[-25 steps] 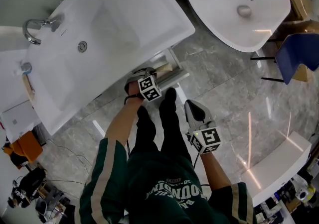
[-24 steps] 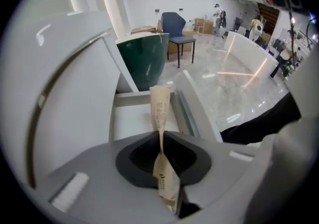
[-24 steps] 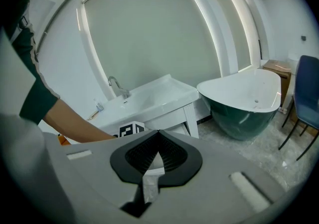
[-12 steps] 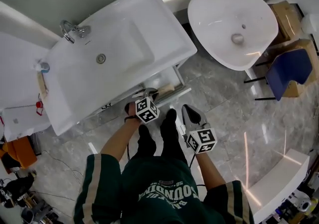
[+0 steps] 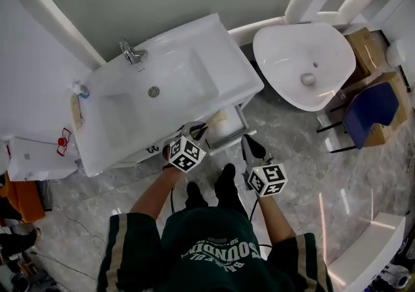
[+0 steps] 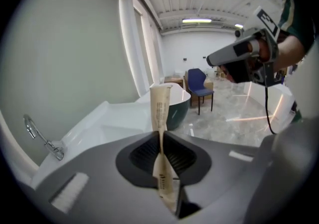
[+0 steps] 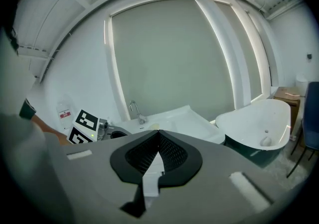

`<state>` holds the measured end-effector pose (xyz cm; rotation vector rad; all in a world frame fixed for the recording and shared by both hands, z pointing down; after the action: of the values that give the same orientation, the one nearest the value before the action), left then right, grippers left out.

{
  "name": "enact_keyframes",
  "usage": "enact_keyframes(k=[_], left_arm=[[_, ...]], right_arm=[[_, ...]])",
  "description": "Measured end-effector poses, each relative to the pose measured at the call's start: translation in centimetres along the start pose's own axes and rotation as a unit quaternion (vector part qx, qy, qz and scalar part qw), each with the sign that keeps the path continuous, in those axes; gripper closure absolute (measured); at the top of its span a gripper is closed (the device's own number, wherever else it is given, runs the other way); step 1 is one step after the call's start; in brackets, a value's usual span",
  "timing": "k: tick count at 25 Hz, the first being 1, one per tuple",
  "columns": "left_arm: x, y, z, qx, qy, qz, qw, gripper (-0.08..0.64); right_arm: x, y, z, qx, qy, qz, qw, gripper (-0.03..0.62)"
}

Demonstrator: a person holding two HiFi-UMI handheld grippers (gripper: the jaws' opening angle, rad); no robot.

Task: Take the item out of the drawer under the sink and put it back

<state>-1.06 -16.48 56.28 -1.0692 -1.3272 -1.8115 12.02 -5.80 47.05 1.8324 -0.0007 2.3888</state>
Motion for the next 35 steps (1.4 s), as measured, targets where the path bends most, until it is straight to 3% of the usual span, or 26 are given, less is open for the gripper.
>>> enact_keyframes(k=[6,16,22,35], left_arm=[[-4.1,-6.0,-2.5,-0.06,-0.024,0.076,0.995,0.509],[-6.9,-14.3,-6.8,-0.146,-0.063,0.172,0.9722,0.511],[-8.1,-17.7,-8.2,-0.169,-0.068,0.195,0.9638,0.511],[-7.8,-18.1,-9.0,-0.171,-0.068,0.194,0.9636,0.511]], right_arm=[[-3.6,0.7,-2.5,-0.018,-0.02,0.037,0.999,0.591],[-8.4,2.7,-5.7,-0.041,-0.063,0.082,0.994,0.591],[-10.0,3.5,-7.1,-0.05,-0.069,0.1,0.991,0.591],[-10.5,4.4,-8.0,-0.059,-0.081,0.104,0.99,0.591]])
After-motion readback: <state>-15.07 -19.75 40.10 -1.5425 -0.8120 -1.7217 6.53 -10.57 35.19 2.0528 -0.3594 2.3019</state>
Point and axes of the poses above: the fingertips, and each gripper's own axes: y forward along the fingers, z to its right, x out of its underside, the point moved 4 cm from there along -y, backward along the fingers, and after that the axes turned 13 degrees about z, right-handed, at the moved point
